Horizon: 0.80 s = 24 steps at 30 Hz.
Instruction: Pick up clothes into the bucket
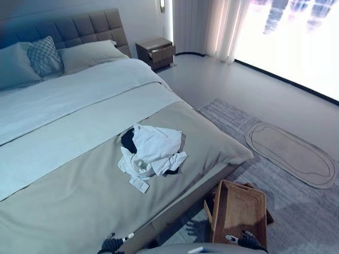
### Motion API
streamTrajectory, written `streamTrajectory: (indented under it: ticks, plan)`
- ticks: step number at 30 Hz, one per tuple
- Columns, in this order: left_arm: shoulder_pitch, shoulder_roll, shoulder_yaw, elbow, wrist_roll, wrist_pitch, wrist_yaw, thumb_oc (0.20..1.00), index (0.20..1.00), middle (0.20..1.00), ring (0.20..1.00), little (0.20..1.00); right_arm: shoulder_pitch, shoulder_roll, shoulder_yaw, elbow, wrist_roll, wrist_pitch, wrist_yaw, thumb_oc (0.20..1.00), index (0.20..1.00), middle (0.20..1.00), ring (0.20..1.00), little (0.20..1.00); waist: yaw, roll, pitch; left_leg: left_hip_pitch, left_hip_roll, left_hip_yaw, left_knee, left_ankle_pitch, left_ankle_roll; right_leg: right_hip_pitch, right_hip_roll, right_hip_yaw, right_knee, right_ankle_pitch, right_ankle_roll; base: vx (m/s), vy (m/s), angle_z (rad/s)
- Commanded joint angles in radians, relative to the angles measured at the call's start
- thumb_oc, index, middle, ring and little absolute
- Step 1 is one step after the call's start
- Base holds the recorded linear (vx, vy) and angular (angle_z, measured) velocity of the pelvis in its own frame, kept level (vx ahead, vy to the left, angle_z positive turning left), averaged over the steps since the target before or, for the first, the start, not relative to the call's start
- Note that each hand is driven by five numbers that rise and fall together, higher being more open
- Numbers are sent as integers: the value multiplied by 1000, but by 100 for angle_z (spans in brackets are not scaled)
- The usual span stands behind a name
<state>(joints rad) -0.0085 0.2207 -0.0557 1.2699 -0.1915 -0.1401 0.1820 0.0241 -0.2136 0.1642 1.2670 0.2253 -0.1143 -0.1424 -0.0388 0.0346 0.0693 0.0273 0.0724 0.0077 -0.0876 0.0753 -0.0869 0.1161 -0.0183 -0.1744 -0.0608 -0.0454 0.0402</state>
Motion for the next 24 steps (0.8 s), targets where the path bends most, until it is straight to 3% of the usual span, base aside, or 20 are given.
streamTrajectory:
  ticks: [1,3,6,7,8,12,14,17,18,22,24]
  plan:
    - [-190,112,63,-38,-32,-53,104,1000,1000,1000,1000,1000,-94,0,3,-27,-25,-50,-31,1000,1000,1000,1000,1000,-7,-63,109,20,-79,19,117,-158,52,-78,-75,52,43,24,69,-117,5,-18]
    - [-228,142,61,-69,-31,-62,133,1000,1000,1000,1000,1000,-105,-7,6,-38,-25,-54,-35,1000,1000,1000,1000,1000,-9,-66,126,-17,-81,22,145,-162,51,-108,-77,57,55,26,68,-128,4,-15]
    - [-389,262,40,-208,-4,-82,233,1000,1000,1000,1000,1000,-143,-33,26,-80,-18,-75,-48,1000,1000,1000,1000,1000,-15,-75,191,-163,-93,14,244,-168,44,-223,-84,66,100,38,64,-172,-5,-9]
    - [-389,262,40,-208,-4,-82,233,1000,1000,1000,1000,1000,-143,-33,26,-80,-18,-75,-48,1000,1000,1000,1000,1000,-15,-75,190,-164,-93,14,245,-168,44,-224,-84,66,100,38,64,-134,-5,-1]
    - [-462,326,27,-305,34,-88,289,1000,1000,1000,1000,1000,-150,-45,28,-101,-8,-85,-62,1000,1000,1000,1000,1000,-17,-76,213,-217,-95,6,274,-169,44,-272,-88,63,120,43,62,-84,-4,4]
    - [-557,411,10,-425,109,-93,376,1000,1000,1000,1000,1000,-167,-52,20,-116,31,-102,-72,1000,1000,1000,1000,1000,-19,-79,240,-283,-90,0,299,-170,45,-333,-96,62,141,47,63,-82,5,8]
    - [-628,476,-1,-591,193,-77,436,1000,1000,1000,1000,1000,-191,-53,22,-132,70,-111,-73,1000,1000,1000,1000,1000,-22,-81,271,-339,-88,3,323,-172,49,-391,-103,69,154,53,66,-90,27,5]
    - [-671,498,-21,-610,245,-63,460,1000,1000,1000,1000,1000,-202,-51,32,-133,86,-115,-61,1000,1000,1000,1000,1000,-25,-84,280,-378,-86,10,347,-176,52,-426,-106,78,165,54,66,-33,18,0]
    - [-736,545,-63,-580,295,-57,471,1000,1000,1000,1000,1000,-214,-55,50,-151,103,-123,-51,1000,1000,1000,1000,1000,-40,-90,297,-411,-84,18,368,-178,55,-462,-107,90,176,57,69,-37,26,0]
    - [-825,599,-132,-587,353,-40,475,1000,1000,1000,1000,1000,-224,-54,65,-182,121,-138,-43,1000,1000,1000,1000,1000,-50,-95,311,-462,-80,30,405,-192,60,-516,-104,106,192,65,73,-29,39,-12]
    - [-902,625,-217,-535,410,-21,469,1000,1000,1000,1000,1000,-234,-56,85,-196,145,-150,-36,1000,1000,1000,1000,1000,-64,-103,325,-502,-72,49,453,-215,66,-552,-96,129,202,69,76,-24,42,-17]
